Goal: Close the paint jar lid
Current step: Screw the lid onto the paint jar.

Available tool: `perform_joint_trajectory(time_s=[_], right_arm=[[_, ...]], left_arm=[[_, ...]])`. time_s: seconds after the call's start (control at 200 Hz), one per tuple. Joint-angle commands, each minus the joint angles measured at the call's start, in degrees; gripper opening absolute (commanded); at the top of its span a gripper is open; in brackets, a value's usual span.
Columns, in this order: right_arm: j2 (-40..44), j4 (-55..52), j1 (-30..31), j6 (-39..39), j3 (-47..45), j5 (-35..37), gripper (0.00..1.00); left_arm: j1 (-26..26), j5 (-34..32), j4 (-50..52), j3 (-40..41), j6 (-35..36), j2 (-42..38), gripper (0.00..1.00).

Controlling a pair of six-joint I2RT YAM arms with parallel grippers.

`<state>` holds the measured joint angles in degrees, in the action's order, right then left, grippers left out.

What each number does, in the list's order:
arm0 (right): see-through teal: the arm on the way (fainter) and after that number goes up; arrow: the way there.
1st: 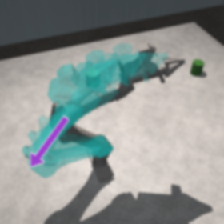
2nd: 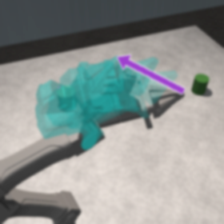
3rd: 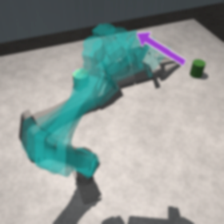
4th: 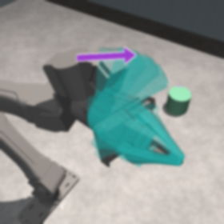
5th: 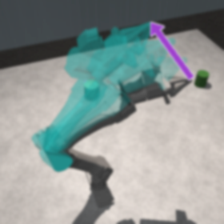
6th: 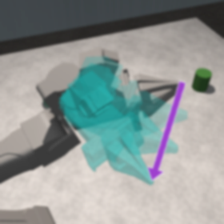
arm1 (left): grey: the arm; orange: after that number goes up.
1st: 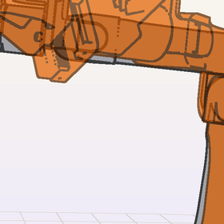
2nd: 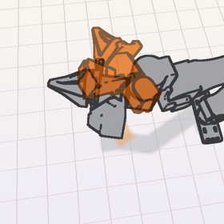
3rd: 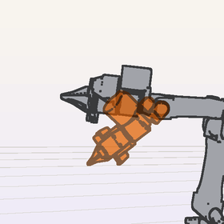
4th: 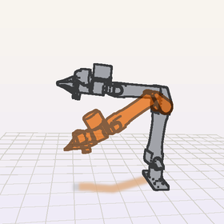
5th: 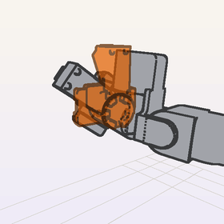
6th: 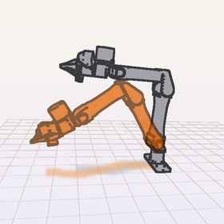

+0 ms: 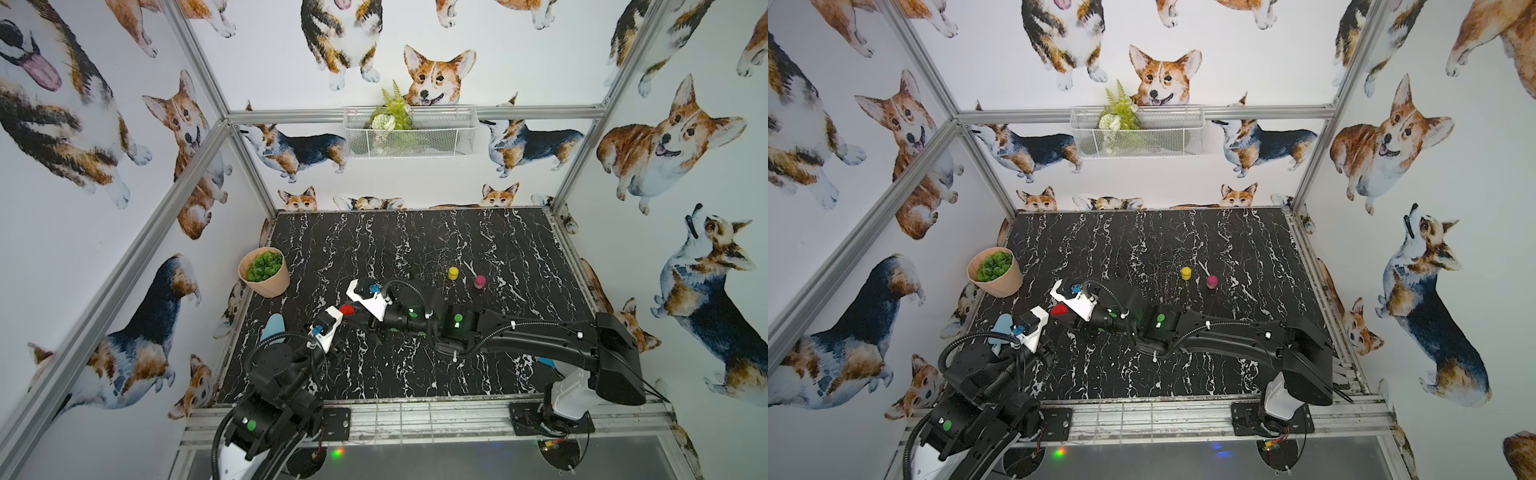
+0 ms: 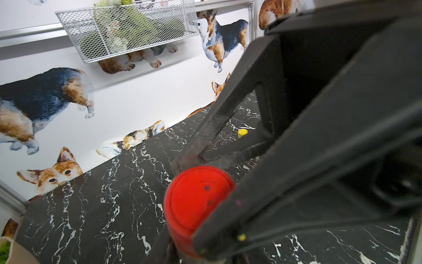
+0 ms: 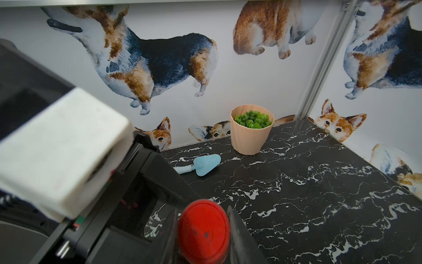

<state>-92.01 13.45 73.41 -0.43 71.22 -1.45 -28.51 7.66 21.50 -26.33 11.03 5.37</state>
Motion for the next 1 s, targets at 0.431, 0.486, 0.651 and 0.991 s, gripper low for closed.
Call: perform_joint_trajectory(time_s=[0.431, 0.486, 0.651, 0.991], right_arm=[[-5.7, 3.3, 6.5, -4.3, 2.0, 26.5, 0.38], [-4.7, 4.1, 6.5, -4.6, 1.0, 26.2, 0.47], [0.7, 6.3, 6.4, -2.1, -3.4, 24.5, 0.82], [17.2, -7.8, -2.9, 2.9, -6.4, -11.0, 1.0]], left_arm=[[-0.1, -2.5, -5.8, -0.9, 2.7, -1.2, 0.23], [-0.2, -2.6, -5.7, -0.8, 2.6, -1.1, 0.23], [-0.1, -1.7, -5.6, -0.8, 2.5, -0.3, 0.23], [-0.2, 3.3, -5.9, -0.7, 1.9, 2.2, 0.24]])
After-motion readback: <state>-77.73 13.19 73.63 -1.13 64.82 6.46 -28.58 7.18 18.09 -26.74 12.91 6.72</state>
